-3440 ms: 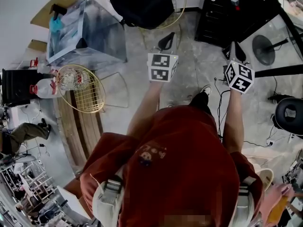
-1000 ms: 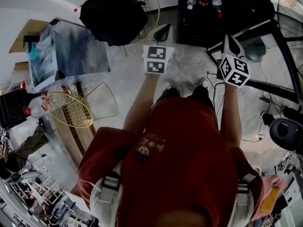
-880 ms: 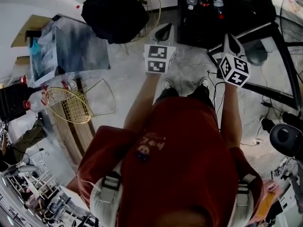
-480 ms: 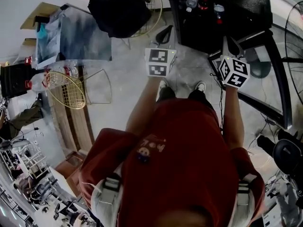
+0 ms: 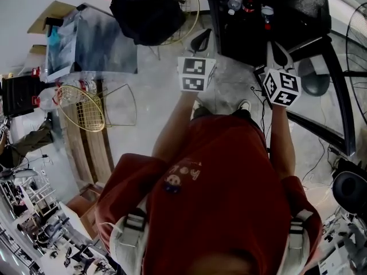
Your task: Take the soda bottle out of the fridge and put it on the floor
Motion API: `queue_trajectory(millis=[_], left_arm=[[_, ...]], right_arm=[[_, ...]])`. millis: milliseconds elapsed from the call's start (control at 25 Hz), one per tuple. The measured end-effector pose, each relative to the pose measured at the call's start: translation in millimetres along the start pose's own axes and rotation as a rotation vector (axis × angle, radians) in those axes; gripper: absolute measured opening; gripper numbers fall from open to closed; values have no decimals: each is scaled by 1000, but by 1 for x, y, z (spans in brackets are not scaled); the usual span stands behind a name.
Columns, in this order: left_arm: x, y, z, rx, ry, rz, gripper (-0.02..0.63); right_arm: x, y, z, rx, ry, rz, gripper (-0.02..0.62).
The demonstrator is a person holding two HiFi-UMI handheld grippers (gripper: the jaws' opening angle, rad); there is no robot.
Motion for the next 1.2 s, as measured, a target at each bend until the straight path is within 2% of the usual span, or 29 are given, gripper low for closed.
queue_trajectory(millis=[440, 520, 600, 840, 1200], left_arm=[[-3, 0, -1, -9, -44, -11, 0], [-5, 0, -3, -16, -48, -10, 0], [-8, -1, -5, -31, -53, -8, 0], [-6, 2, -3, -33, -48, -10, 0], [-7, 0, 3, -34, -37, -4, 0]], right_arm=[[4, -1, 4, 26, -40, -9, 11], [4, -2, 4, 13, -26, -14, 57], [2, -4, 3, 0, -22, -16, 143], [-2, -2, 2, -21, -56, -34, 328], [-11, -9, 5, -4, -56, -16, 339]])
Point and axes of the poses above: the fingertips, and each gripper's own axes: x backward along the fingers, z to its left, y out of its top, the point moved 5 cm from there along x, backward along the fingers, and after that the axes turned 1 degree about -y, right-handed, at the moved point
